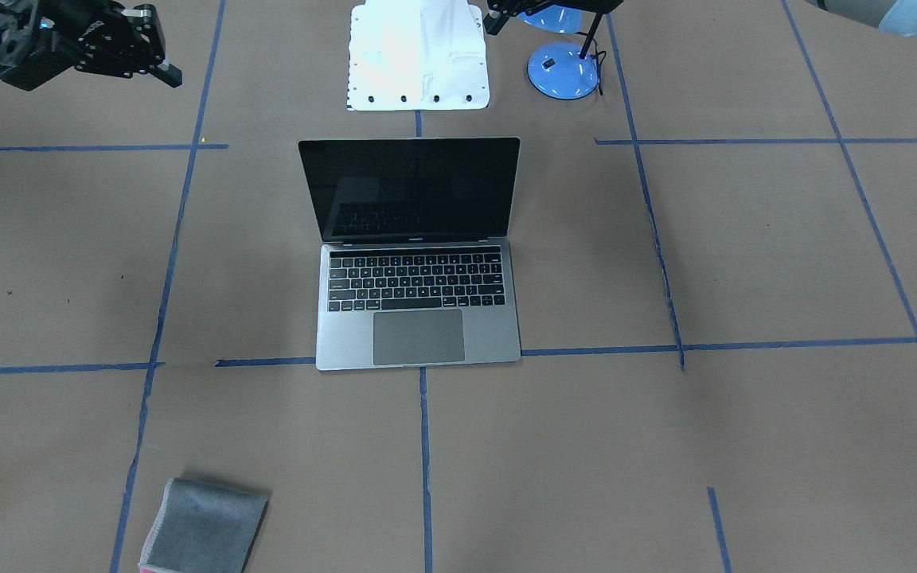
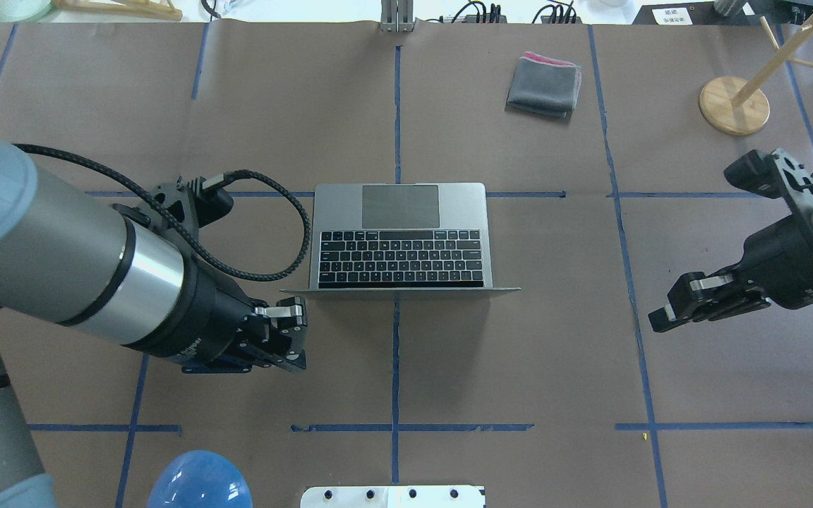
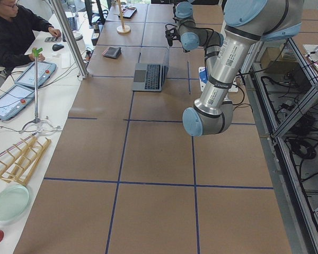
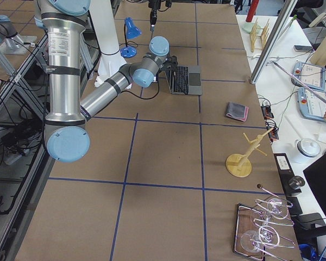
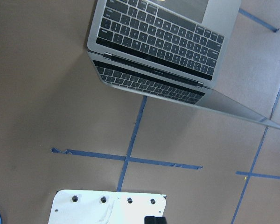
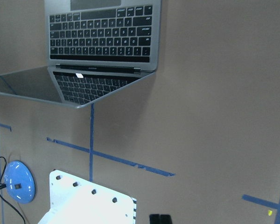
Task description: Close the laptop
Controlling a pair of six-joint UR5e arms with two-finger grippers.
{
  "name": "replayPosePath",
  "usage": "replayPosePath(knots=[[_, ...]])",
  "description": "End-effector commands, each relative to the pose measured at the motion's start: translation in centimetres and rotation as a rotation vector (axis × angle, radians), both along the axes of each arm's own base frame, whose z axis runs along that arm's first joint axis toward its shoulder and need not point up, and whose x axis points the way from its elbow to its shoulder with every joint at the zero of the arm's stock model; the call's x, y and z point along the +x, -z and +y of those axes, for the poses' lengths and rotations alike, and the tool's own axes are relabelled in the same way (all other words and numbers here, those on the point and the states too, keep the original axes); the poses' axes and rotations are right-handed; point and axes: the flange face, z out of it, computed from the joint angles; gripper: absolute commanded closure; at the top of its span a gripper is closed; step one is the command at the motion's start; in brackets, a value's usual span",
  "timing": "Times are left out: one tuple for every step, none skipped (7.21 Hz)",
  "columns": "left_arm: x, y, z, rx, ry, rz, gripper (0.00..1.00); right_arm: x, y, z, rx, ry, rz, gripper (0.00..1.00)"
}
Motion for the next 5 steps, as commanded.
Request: replayPosePath(knots=[[4.8, 0.4, 1.5, 0.022, -0.022, -0.030, 0.98, -5.7, 3.8, 2.4, 0.020, 0.027, -0.029, 0.99], [5.6, 0.2, 1.9, 0.025, -0.023, -0.041, 0.98, -9.5, 5.5, 4.3, 0.033, -0.023, -0.022, 0.99], [6.7, -0.1, 2.5, 0.040, -0.011, -0.056, 0.98, -12.9, 5.6, 6.5, 0.078, -0.082, 0.005, 0.99], [7.8, -0.7, 2.3, 0.043, -0.002, -0.076, 0.98, -15.4, 5.3, 8.3, 0.133, -0.140, 0.029, 0.99], [9.0, -1.2, 1.7, 0.051, 0.016, -0.078, 0.98, -16.7, 5.0, 9.0, 0.167, -0.186, 0.047, 0.99]])
